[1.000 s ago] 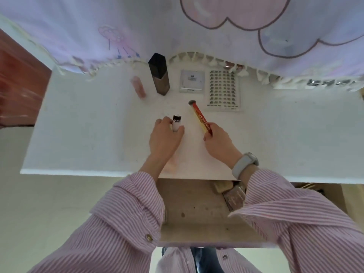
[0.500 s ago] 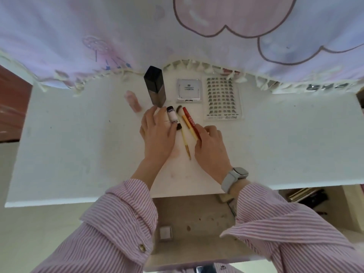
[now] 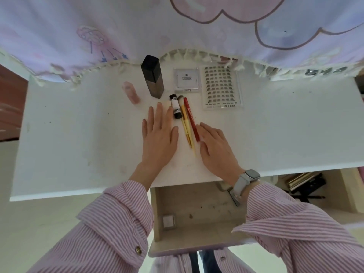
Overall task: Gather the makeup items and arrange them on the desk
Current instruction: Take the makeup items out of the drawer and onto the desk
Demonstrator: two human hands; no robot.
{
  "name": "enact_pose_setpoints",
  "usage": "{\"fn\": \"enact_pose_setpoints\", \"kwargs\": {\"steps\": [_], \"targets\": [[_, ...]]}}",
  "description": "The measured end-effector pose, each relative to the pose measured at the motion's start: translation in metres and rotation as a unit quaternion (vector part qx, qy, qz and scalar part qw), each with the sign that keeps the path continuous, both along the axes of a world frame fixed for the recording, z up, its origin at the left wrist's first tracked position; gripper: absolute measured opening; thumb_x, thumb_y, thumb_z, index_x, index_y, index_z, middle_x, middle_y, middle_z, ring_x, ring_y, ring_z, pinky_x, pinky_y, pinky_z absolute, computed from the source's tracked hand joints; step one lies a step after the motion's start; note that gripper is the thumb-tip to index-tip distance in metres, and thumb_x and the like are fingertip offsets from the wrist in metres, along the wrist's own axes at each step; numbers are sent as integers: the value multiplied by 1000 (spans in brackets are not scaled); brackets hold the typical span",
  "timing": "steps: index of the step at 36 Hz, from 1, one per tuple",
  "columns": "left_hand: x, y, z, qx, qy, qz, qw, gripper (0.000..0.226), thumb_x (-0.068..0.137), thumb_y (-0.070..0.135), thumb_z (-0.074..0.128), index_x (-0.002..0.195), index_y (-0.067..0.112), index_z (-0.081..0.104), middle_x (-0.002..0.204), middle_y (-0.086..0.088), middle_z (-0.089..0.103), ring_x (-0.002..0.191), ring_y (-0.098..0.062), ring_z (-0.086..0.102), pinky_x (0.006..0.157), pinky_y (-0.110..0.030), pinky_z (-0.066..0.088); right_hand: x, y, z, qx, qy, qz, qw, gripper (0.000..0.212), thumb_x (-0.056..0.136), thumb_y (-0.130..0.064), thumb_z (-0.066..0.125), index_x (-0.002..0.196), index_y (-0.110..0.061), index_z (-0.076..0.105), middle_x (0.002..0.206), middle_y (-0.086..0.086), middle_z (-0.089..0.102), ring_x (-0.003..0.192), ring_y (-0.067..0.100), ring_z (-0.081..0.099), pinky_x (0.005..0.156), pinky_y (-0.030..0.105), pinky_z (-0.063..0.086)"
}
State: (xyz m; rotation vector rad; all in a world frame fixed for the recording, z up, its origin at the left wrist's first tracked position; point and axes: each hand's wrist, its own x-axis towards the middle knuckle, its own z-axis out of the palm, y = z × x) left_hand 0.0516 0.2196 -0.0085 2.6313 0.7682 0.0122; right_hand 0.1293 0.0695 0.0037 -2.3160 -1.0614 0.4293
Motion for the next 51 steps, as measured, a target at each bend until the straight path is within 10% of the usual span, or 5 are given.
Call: {"fn": "enact_pose_setpoints", "kwargs": {"steps": [9,19,29,38,51], "targets": [[-73,-107,-1,-39,-178,-49,982,26,87,23,47,112,16,51,116,-9,57,109,-18,47,97,-29,38,-28,-116,1,48,33,25,998,23,87,-15,41,99,-7,59,92,4,61,70,8,53,60,19,46],[-133,-150,-57,-86,320,-9,943,46,90,12,45,135,17,41,140,-7,39,125,-28,39,104,-40,31,-33,-197,-75,-315,81,7,946,43,88,-16,48,130,-8,44,135,16,42,115,36,45,91,42,44],[-130,-132,-82,10,442,-107,891,42,91,11,50,131,11,40,132,-13,46,118,-31,49,95,-38,41,-32,-150,-104,-377,62,-117,917,66,87,-36,56,132,3,29,138,23,29,120,38,35,97,42,33],[-132,-134,-84,9,400,-102,911,32,93,16,50,122,5,53,125,-13,50,114,-29,48,93,-36,41,-30,-146,-121,-411,102,-177,888,77,74,-49,66,129,-3,37,132,18,40,119,35,38,94,38,33],[-140,-132,-29,-195,11,138,971,19,89,14,60,106,6,60,99,-2,60,82,-12,52,67,-10,34,-44,-144,-73,-316,246,-20,916,44,88,-21,54,124,-3,36,121,20,53,108,34,52,80,31,39]]}}
